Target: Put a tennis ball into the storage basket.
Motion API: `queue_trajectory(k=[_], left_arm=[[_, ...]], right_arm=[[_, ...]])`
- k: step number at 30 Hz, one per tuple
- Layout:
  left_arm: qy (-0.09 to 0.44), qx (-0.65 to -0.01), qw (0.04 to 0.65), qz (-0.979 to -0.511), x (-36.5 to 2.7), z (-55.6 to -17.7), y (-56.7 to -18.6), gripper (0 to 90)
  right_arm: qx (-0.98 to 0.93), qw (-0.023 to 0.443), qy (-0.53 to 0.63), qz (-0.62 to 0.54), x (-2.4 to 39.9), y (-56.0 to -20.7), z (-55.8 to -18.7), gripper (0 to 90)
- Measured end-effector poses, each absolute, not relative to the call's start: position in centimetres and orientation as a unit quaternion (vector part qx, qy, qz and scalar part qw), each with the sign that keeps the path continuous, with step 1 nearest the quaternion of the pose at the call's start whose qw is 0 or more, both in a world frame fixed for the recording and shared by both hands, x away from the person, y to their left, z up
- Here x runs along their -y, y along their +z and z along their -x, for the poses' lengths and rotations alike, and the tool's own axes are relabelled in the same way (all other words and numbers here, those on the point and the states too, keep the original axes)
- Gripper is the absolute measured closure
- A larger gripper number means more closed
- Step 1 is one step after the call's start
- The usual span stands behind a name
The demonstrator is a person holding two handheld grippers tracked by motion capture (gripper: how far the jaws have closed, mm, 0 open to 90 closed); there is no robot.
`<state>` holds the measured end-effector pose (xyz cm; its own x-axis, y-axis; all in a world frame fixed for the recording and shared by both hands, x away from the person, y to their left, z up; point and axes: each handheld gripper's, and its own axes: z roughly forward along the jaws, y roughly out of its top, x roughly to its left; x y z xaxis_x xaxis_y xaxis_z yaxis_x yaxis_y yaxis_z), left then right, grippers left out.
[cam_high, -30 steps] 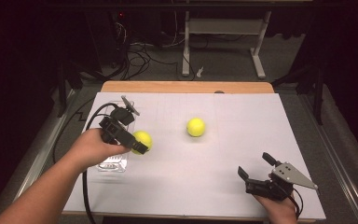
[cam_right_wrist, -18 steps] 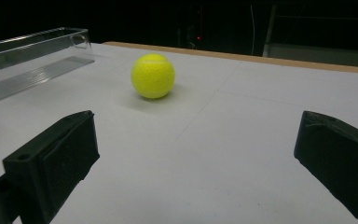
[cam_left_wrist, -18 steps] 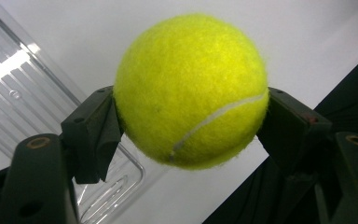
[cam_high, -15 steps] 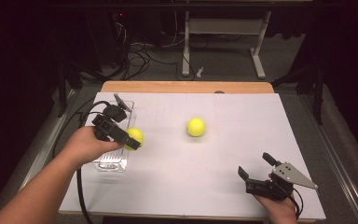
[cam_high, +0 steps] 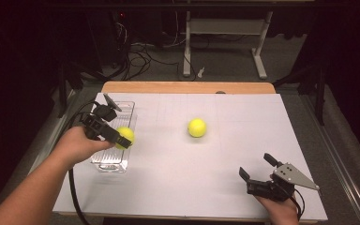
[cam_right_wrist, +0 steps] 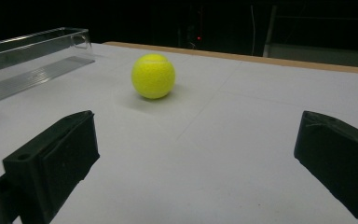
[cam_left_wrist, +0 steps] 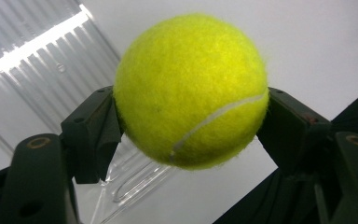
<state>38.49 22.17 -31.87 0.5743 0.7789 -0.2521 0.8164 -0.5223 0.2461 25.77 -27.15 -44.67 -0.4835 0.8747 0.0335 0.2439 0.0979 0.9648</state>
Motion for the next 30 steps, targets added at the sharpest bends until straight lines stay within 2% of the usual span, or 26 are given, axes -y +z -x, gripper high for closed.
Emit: queue_trajectory(k=[20, 30], left_arm=[[-0.040, -0.503, 0.158, -0.849, -26.4, -39.1, -31.8, 27.1], [-0.033, -0.509, 0.157, -0.845, -26.6, -39.4, -31.6, 27.0]], right_arm=[[-0.679, 0.297, 0.530, -0.413, 27.1, -44.7, -25.8, 0.3], [-0.679, 0.297, 0.530, -0.413, 27.2, -44.7, -25.8, 0.3]])
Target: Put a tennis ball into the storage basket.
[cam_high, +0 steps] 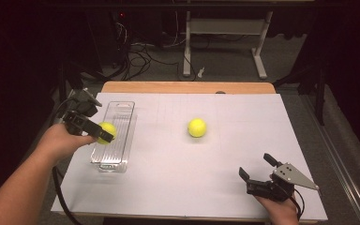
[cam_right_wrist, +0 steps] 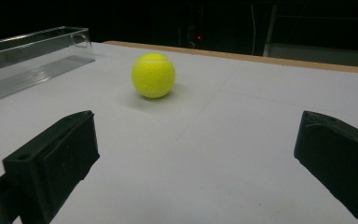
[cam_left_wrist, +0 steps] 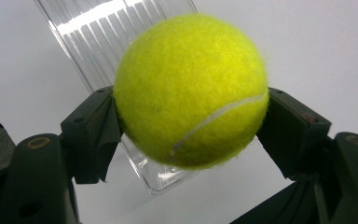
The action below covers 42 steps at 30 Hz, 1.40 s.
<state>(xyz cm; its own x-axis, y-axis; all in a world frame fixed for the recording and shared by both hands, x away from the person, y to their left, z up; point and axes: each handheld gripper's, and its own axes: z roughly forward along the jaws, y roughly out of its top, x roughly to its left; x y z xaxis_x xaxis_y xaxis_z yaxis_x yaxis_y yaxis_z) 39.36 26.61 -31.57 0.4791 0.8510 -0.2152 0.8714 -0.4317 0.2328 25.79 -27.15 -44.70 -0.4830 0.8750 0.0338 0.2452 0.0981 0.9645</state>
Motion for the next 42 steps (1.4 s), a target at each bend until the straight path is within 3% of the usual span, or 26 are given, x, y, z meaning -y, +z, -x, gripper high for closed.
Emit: queue_trajectory(k=[16, 42], left_arm=[[-0.022, -0.519, 0.161, -0.839, -26.5, -40.5, -30.2, 27.0], [-0.015, -0.536, 0.142, -0.832, -25.2, -42.9, -31.4, 27.0]], right_arm=[[-0.679, 0.297, 0.532, -0.410, 27.2, -44.7, -25.7, 0.3], [-0.677, 0.308, 0.538, -0.396, 26.6, -44.4, -25.6, 0.3]])
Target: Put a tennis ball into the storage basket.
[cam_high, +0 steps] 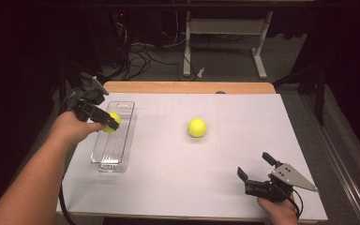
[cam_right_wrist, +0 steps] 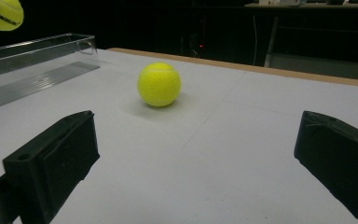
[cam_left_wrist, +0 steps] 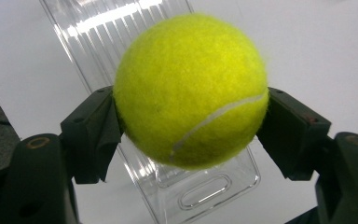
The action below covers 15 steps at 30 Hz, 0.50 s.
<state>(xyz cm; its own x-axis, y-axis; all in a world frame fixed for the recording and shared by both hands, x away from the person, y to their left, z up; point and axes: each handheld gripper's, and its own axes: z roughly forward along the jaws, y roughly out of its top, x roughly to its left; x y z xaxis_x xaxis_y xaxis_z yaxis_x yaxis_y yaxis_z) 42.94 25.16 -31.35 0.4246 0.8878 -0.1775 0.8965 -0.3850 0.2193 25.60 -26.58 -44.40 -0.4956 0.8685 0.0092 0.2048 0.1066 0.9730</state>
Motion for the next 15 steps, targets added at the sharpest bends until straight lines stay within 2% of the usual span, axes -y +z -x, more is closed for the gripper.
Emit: queue_trajectory(k=[15], left_arm=[[-0.019, -0.539, 0.123, -0.833, -23.8, -44.2, -33.9, 27.0]], right_arm=[[-0.678, 0.311, 0.536, -0.396, 26.7, -44.4, -25.6, 0.4]])
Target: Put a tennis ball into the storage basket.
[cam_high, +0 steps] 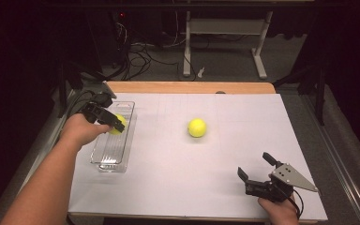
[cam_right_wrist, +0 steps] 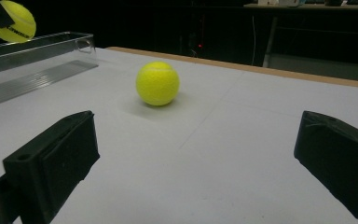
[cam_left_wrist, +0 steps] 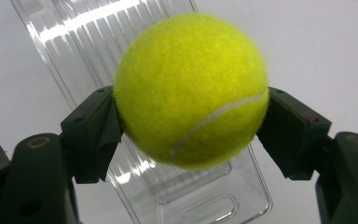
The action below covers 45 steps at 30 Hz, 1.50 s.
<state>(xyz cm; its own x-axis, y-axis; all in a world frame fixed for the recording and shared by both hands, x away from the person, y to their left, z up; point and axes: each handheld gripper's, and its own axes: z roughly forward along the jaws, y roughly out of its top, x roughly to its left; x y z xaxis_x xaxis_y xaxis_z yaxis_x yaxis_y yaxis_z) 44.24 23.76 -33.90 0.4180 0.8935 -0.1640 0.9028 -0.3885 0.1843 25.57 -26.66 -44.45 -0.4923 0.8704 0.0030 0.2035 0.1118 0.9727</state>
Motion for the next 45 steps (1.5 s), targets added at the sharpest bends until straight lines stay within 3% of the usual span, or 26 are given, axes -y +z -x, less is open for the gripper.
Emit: queue_trajectory(k=[45], left_arm=[[-0.007, -0.546, 0.088, -0.833, -23.7, -45.2, -36.3, 26.4]], right_arm=[[-0.684, 0.308, 0.531, -0.395, 26.4, -44.6, -25.6, 0.4]])
